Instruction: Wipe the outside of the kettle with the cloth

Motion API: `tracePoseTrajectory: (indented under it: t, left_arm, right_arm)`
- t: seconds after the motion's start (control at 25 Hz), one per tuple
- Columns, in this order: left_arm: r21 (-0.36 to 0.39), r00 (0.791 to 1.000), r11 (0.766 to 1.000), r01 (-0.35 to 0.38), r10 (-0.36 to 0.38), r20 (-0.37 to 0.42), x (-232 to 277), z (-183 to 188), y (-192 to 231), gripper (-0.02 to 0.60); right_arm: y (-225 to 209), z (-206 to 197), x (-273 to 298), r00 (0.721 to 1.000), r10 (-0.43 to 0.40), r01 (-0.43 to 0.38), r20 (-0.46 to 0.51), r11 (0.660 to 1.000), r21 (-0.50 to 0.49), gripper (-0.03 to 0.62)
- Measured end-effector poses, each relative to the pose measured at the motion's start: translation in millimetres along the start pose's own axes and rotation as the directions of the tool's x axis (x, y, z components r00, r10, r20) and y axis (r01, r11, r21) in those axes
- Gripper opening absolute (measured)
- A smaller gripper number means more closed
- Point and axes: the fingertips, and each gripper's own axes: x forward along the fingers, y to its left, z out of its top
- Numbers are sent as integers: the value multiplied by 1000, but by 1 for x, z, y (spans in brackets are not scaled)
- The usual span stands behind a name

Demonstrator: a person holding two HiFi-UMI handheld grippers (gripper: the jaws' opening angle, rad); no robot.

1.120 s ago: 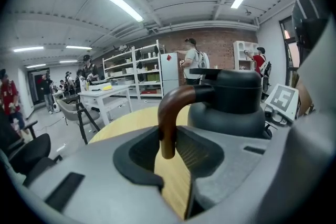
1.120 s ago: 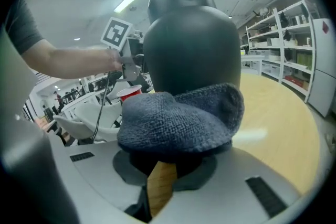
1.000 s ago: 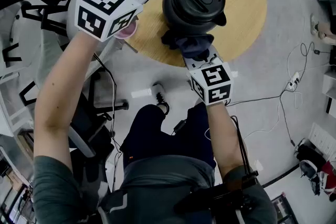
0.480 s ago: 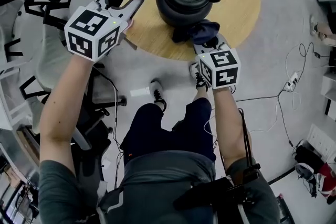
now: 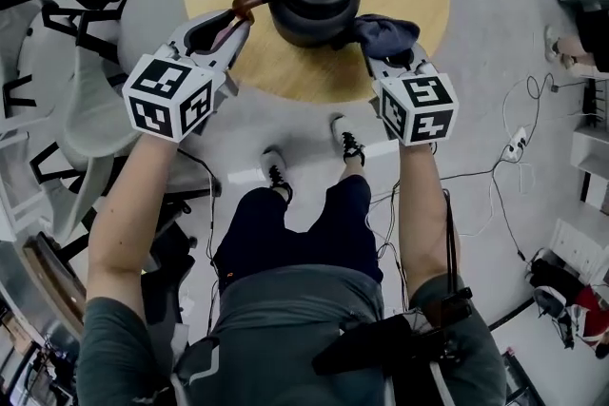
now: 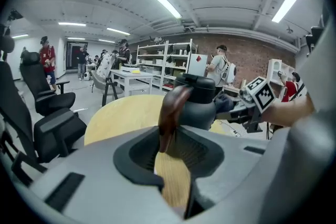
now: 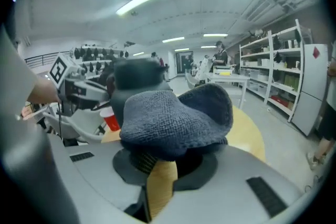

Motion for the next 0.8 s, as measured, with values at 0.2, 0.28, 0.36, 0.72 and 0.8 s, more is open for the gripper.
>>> tracePoseTrajectory:
  t: [0.2, 0.28, 0.36, 0.72, 0.8]
  left_arm:
    - [-26, 1000, 1000, -1, 1, -24, -5, -4, -3, 94]
    - [-31, 999, 999, -13, 12, -32, -6, -5, -6, 92]
    - [-31, 999, 999, -29, 28, -26, -7, -5, -6, 92]
    - [-25, 993, 994, -106, 107, 41, -5, -2, -6, 92]
    - [-35, 991, 992, -119, 121, 51, -6, -1, -7, 91]
  right_arm:
    - [21, 76, -34, 987, 27, -20, 158, 999, -48, 75]
    - [33, 89, -34, 983, 57, -46, 177, 997, -64, 75]
    - [36, 91, -29, 980, 71, -59, 184, 996, -67, 75]
    - [35, 63, -21, 957, 110, -96, 267, 993, -63, 74]
    - [36, 50, -18, 961, 106, -94, 253, 994, -62, 74]
